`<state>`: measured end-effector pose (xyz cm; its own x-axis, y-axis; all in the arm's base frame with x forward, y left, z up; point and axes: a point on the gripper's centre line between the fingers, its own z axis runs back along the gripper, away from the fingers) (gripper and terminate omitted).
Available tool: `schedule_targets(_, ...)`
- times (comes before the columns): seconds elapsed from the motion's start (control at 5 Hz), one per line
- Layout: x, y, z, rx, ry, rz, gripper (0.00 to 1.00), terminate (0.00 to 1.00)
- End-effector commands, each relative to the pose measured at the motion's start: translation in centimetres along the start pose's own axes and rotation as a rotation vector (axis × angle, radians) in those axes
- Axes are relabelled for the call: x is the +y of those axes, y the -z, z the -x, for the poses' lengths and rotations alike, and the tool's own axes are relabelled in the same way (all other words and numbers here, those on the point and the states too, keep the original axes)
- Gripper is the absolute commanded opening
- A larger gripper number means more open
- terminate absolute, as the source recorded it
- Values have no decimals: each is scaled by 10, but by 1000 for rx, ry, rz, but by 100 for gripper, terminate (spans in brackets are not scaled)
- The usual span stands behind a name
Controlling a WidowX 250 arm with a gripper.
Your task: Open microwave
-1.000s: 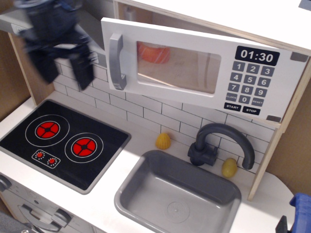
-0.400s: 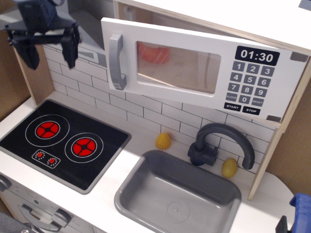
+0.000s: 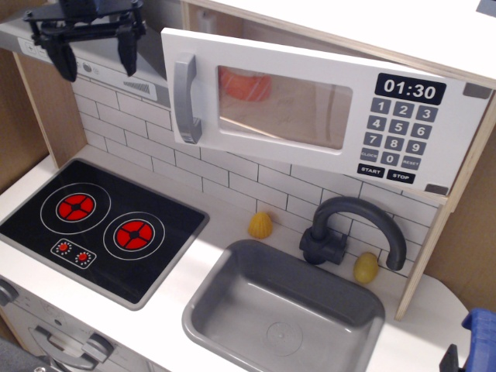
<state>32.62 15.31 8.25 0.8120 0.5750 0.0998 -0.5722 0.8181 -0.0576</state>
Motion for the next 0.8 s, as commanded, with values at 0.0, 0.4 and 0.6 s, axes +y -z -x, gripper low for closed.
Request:
schedule_targets(0.0,-44,-16,4,-67,89,-22,100,0)
schedule_targets(0.4,-78,-1,72,-122,323,-78,100,0)
schedule_targets(0.6,-75,-7,115,-109,439,-38,100,0)
